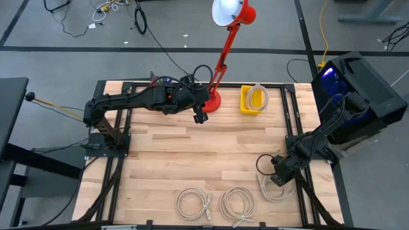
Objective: Pick & Place USB Port
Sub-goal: Put the white HDMI cable into the yellow bin
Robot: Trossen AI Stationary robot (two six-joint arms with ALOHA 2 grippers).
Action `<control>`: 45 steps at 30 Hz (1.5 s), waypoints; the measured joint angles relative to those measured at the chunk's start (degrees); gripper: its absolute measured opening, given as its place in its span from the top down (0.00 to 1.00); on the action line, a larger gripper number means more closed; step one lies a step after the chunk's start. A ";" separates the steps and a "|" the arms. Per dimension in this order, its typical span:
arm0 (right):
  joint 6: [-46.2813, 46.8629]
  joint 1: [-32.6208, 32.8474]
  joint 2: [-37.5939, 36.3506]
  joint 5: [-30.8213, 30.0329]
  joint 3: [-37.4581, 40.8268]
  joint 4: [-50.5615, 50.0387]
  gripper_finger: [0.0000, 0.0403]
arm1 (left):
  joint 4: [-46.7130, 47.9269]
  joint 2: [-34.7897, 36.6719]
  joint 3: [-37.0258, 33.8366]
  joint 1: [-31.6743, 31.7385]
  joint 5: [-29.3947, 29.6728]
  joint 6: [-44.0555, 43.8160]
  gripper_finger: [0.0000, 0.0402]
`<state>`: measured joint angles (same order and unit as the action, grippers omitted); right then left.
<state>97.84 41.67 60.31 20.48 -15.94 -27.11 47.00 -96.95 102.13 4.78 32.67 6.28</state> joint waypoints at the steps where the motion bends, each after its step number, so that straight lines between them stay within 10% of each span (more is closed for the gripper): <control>1: 0.08 0.00 0.00 -0.16 0.00 0.08 0.97 | 0.00 0.00 0.00 0.00 0.00 -0.07 0.86; 28: -20.16 -17.64 -0.33 -41.94 -12.98 11.65 1.00 | -2.21 -0.02 0.00 -0.11 0.00 -0.20 0.86; 45: -57.60 -46.96 -0.40 -35.34 -28.30 14.62 1.00 | -2.25 -0.02 0.00 -0.13 -2.54 -1.31 0.86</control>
<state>40.24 -5.29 59.91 -14.86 -44.24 -12.50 44.76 -96.97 102.13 4.64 30.13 4.97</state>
